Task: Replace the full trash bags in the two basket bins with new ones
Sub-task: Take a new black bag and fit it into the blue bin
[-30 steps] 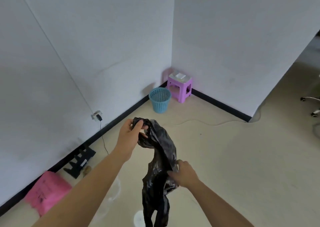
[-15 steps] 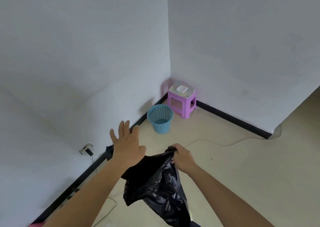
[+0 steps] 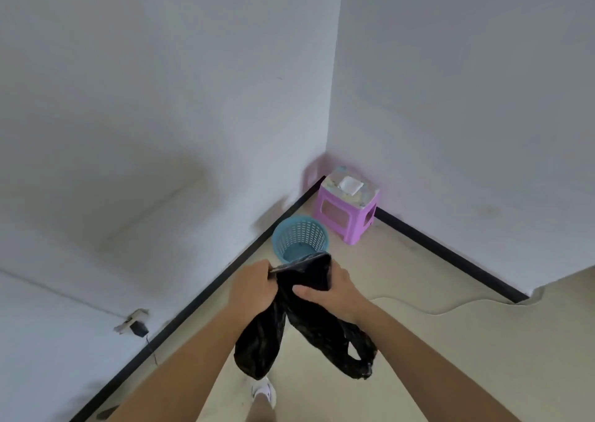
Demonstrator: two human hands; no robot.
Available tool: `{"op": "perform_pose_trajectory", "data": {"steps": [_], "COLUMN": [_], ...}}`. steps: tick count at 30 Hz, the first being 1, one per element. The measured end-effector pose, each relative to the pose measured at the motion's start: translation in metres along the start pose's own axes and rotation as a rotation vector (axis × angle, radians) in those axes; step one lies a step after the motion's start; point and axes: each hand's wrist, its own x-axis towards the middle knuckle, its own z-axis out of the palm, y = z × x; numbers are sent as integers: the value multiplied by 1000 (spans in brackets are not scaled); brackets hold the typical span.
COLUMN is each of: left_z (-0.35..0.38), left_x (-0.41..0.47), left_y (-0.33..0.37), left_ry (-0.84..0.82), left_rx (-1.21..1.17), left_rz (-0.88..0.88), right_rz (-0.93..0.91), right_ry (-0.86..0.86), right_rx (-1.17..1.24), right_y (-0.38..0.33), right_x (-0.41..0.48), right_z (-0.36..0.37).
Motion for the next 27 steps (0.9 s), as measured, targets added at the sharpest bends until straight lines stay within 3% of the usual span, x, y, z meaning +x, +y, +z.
{"op": "perform_pose_trajectory", "data": {"steps": [4,6,9,12,15,17,20,22,24,27], "left_z": [-4,-10,-16,-12,9,39,95,138,182,248], "left_x": [94,138,194,239,279,309,347,370,392,421], "left_y": [-14,-29,-51,-61,-65,-71,-82,-90,-101,-123], "left_ry": [-19,-23,-22,-90,-174,-196,-174,-150,-148,-167], "left_rx": [-189,-211,-155,-190,-214,-235,-276,-275,-260,-227], "left_rz": [-37,-61,-40,-36,23,18,-43,-77,-111,-146], "right_rz": [268,403,490,440,457,460,408,409,413,335], "right_ry": [20,151,356,500,512,517,509,457,467,452], "right_rx": [-421,-427,-134,-15,119,342,699,801,704,290], "right_y": [-1,-5,-20,-47,-57,-47,-16,13,48,108], "right_x": [57,84,127,168,212,246,299,336,374,426], "right_z": [2,-7,-19,-25,-30,-31,-23,-13,3,28]}}
